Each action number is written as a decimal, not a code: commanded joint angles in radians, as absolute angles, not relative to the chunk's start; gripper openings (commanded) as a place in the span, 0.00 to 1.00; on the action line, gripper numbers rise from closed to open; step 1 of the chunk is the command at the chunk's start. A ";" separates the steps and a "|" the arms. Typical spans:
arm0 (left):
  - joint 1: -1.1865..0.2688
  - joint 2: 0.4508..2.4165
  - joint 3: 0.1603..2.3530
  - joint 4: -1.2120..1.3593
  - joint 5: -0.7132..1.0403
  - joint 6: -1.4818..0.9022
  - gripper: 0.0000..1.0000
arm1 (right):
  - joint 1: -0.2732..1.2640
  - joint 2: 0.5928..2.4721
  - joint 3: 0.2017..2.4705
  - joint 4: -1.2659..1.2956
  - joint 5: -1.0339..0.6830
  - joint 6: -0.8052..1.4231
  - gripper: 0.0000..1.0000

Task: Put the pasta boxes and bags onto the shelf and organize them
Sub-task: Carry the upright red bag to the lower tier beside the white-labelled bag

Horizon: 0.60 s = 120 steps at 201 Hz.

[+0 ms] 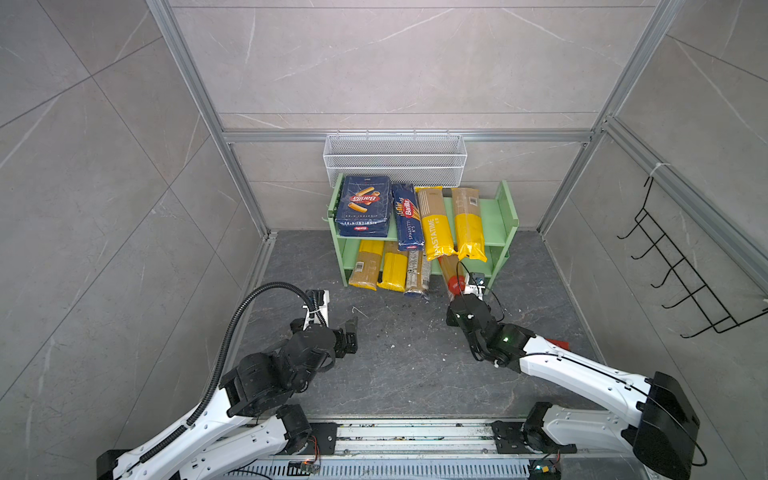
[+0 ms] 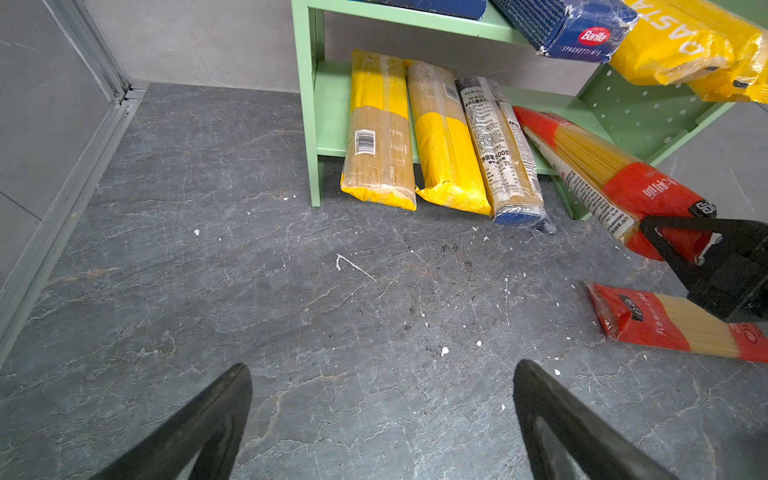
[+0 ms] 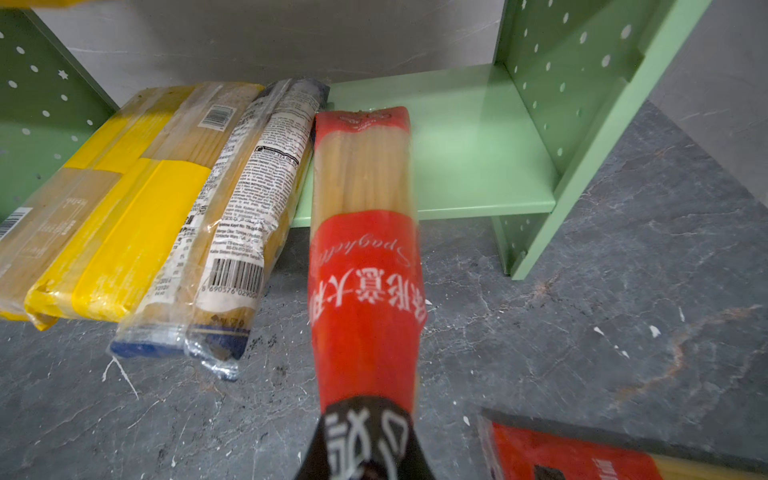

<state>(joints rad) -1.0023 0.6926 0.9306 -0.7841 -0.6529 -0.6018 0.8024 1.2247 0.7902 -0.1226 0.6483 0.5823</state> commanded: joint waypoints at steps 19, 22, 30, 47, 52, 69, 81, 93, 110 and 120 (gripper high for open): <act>-0.992 0.714 0.967 -0.776 -0.683 -0.582 1.00 | 0.761 1.308 0.785 -0.005 0.576 0.580 0.00; -0.991 0.715 0.967 -0.776 -0.684 -0.581 1.00 | 0.758 1.314 0.786 0.000 0.573 0.579 0.00; -0.990 0.717 0.967 -0.774 -0.686 -0.581 1.00 | 0.748 1.337 0.791 0.011 0.567 0.578 0.00; -0.983 0.725 0.970 -0.775 -0.685 -0.578 1.00 | 0.731 1.379 0.801 0.043 0.550 0.575 0.00; -0.982 0.726 0.971 -0.775 -0.686 -0.578 1.00 | 0.727 1.392 0.805 0.052 0.546 0.576 0.00; -0.979 0.727 0.969 -0.775 -0.684 -0.578 1.00 | 0.720 1.429 0.823 0.074 0.544 0.570 0.00; -0.979 0.721 0.966 -0.773 -0.686 -0.580 1.00 | 0.715 1.456 0.835 0.090 0.536 0.564 0.00; -0.977 0.717 0.965 -0.774 -0.687 -0.581 1.00 | 0.713 1.481 0.850 0.099 0.535 0.559 0.00; -0.976 0.711 0.962 -0.776 -0.689 -0.581 1.00 | 0.708 1.511 0.865 0.117 0.528 0.557 0.00; -0.976 0.709 0.963 -0.779 -0.689 -0.581 1.00 | 0.704 1.531 0.880 0.117 0.519 0.555 0.00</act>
<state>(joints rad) -0.9810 0.7219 0.9321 -0.7841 -0.6559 -0.6010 0.7101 1.4738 0.8467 0.1139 0.5938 0.5785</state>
